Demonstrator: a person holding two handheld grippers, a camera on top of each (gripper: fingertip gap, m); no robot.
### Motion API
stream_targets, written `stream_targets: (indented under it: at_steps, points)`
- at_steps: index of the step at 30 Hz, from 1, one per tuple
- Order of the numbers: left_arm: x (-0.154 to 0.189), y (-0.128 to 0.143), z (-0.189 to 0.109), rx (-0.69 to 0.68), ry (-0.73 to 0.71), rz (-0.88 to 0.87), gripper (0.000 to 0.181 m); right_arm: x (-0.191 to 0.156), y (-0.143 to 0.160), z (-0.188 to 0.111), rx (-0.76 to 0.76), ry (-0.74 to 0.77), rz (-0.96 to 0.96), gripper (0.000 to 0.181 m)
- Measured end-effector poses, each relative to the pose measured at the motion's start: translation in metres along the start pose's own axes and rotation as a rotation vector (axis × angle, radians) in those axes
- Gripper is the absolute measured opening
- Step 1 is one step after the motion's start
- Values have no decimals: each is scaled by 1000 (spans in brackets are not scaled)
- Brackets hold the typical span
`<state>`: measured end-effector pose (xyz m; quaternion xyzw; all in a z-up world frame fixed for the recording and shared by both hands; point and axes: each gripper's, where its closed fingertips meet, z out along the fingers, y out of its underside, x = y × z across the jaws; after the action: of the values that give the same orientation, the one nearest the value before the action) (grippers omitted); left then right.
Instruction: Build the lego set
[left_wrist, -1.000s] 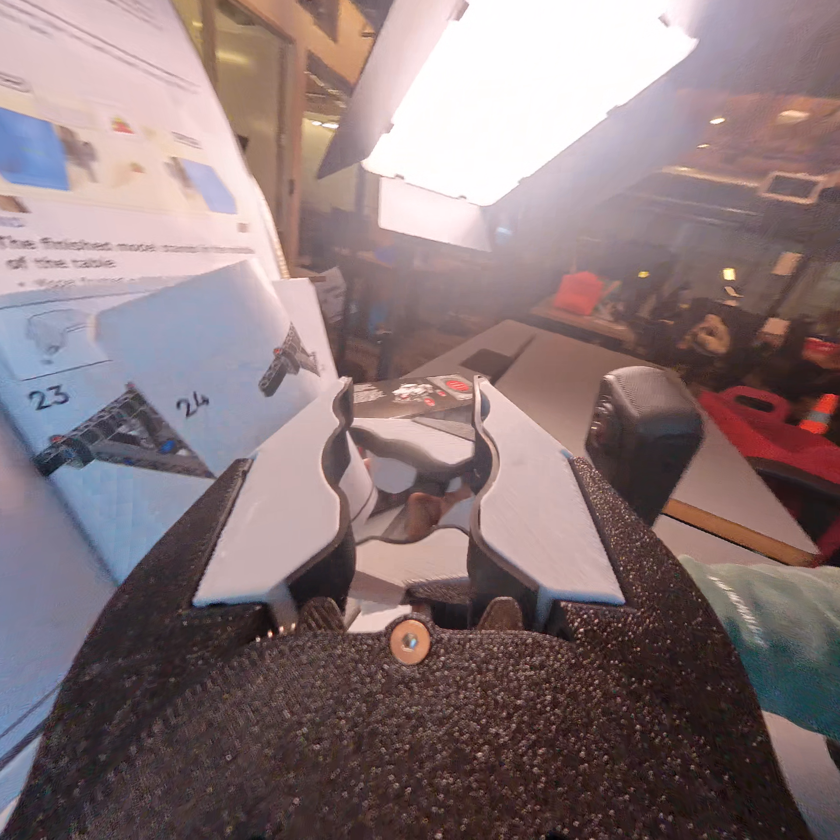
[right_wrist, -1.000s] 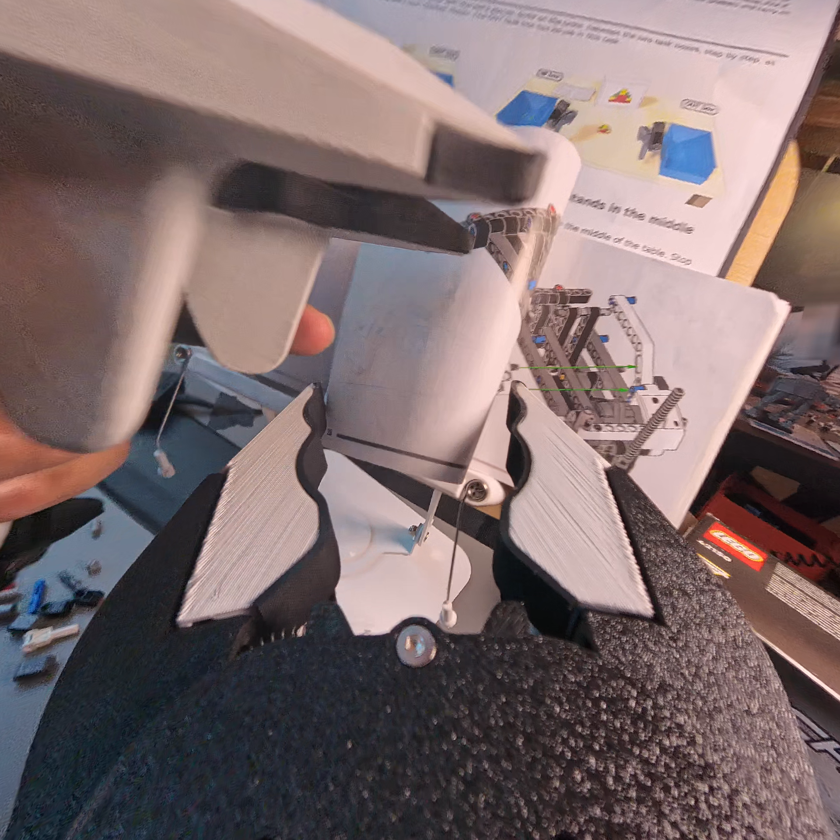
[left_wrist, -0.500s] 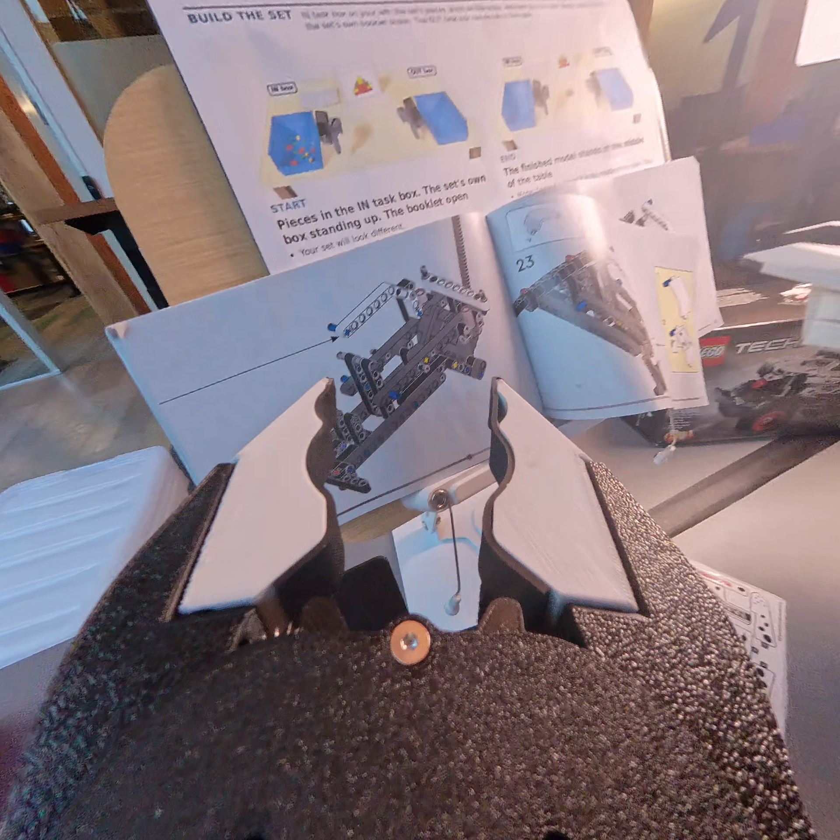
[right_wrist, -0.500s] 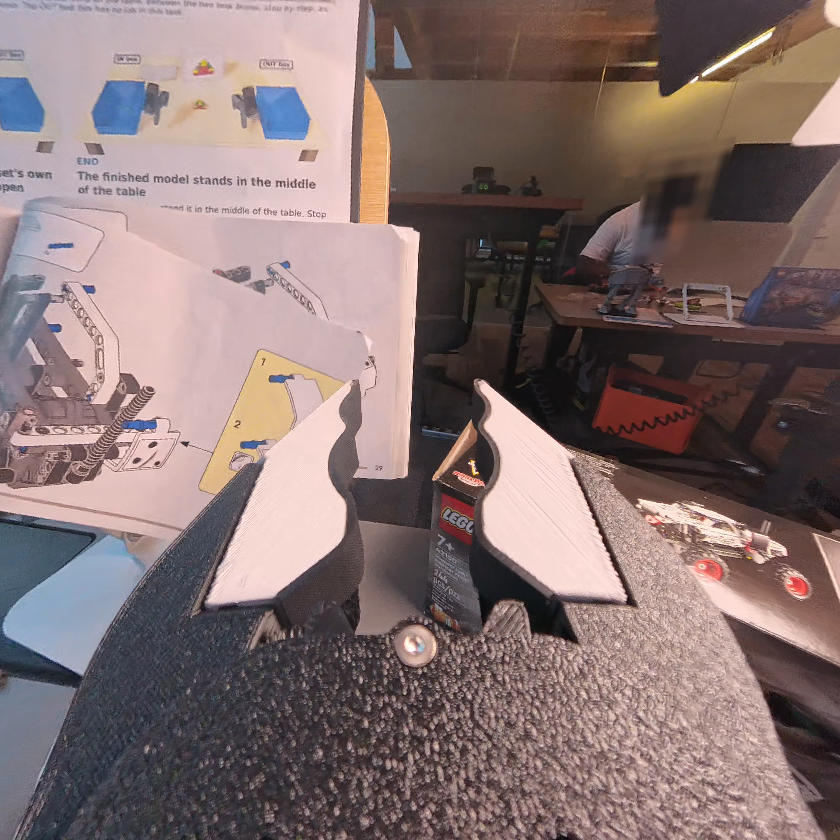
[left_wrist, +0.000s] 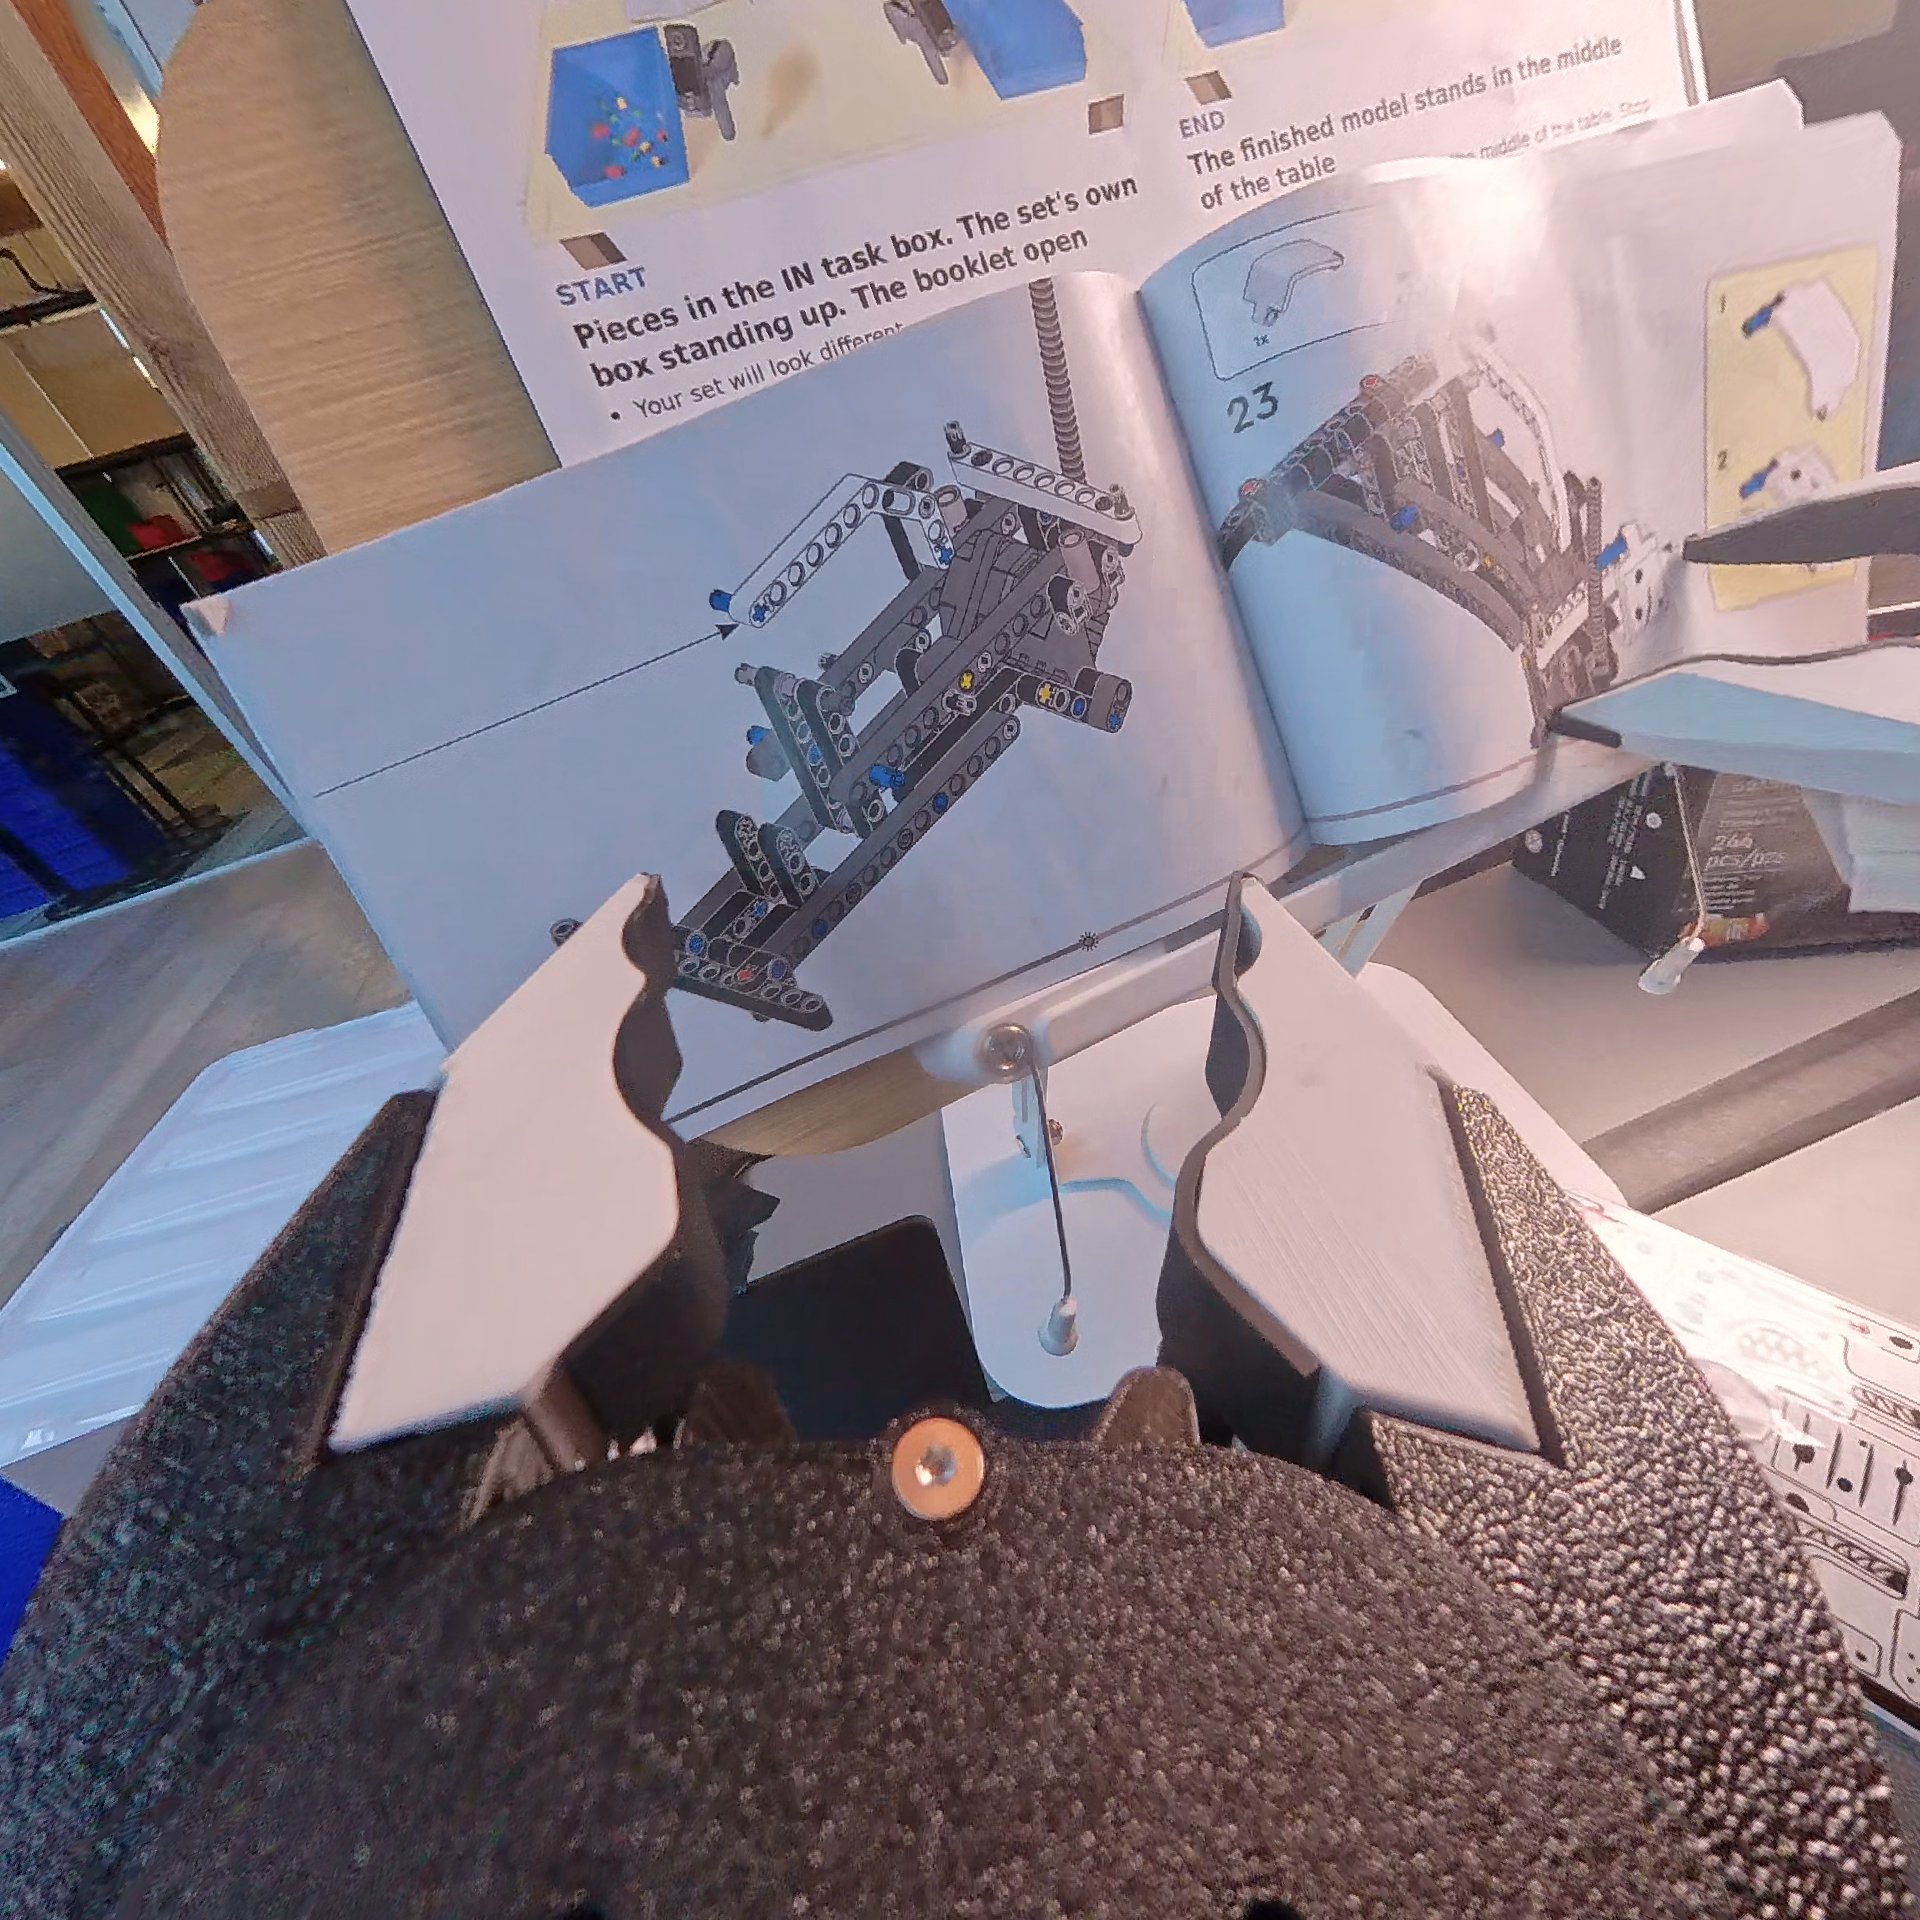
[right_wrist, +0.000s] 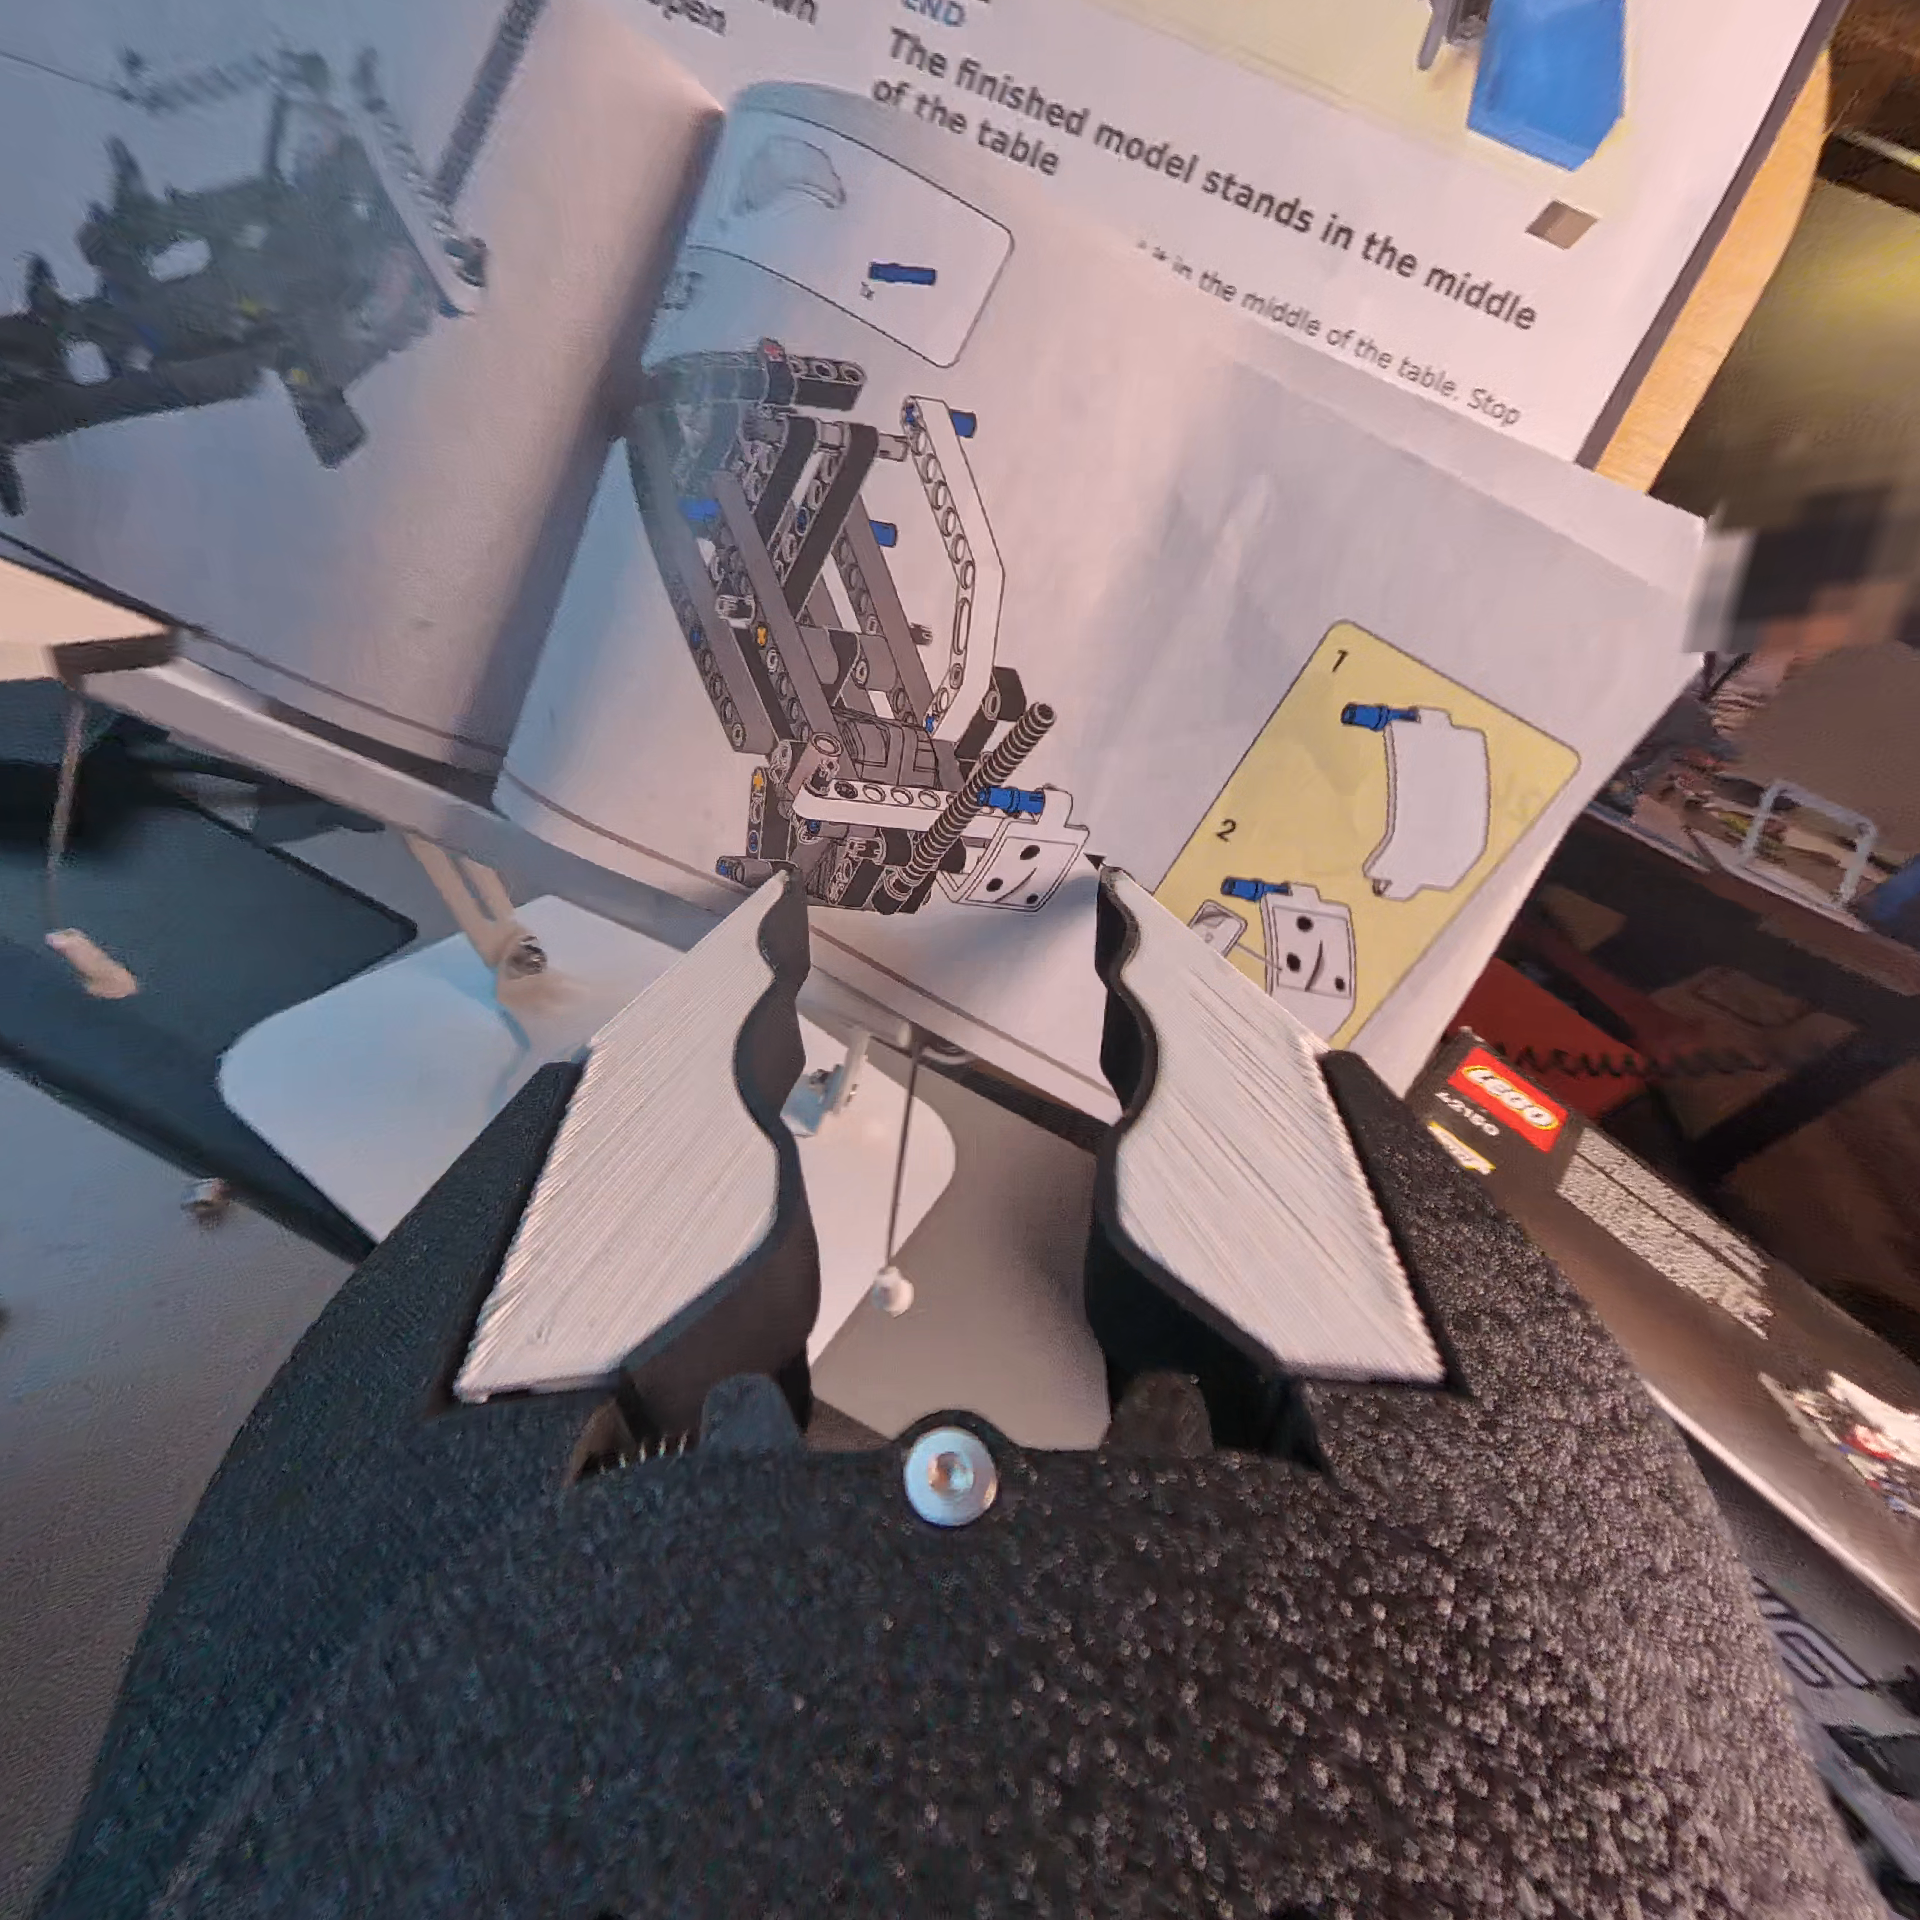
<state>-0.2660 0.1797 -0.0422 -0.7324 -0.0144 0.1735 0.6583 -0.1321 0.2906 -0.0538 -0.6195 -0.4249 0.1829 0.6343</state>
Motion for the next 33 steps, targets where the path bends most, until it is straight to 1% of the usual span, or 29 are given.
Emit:
stream_targets:
  at_steps: [3, 4, 7, 10, 14, 19, 24, 30, 33]
  points:
    - [-5, 7, 0, -27, 6, -5, 104, 23, 2, 8, -4, 64, -68, 56]
    - [-7, 9, 1, -32, 4, -8, 105, 26, 2, 10, 0, 67, -87, 59]
    - [-11, 12, 3, -34, -6, -33, 105, 26, 2, 9, 17, 64, -84, 59]
    - [-10, 13, 7, -31, -7, -69, 104, 18, 6, 8, 24, 43, -79, 59]
    - [-8, 16, 10, -28, -24, -47, 101, 21, 6, 4, 40, 33, -59, 59]
    - [-13, 16, 10, -11, -50, -40, 87, 35, 12, 0, 36, 36, 1, 60]
    - [-16, 18, 9, -3, -70, -29, 76, 41, 21, -6, 34, 39, 16, 59]
    - [-12, 17, 8, 12, -68, -8, 50, 47, 23, -18, 56, 32, 48, 59]
    - [-8, 13, 7, 23, -64, 3, 41, 50, 25, -22, 58, 27, 62, 59]
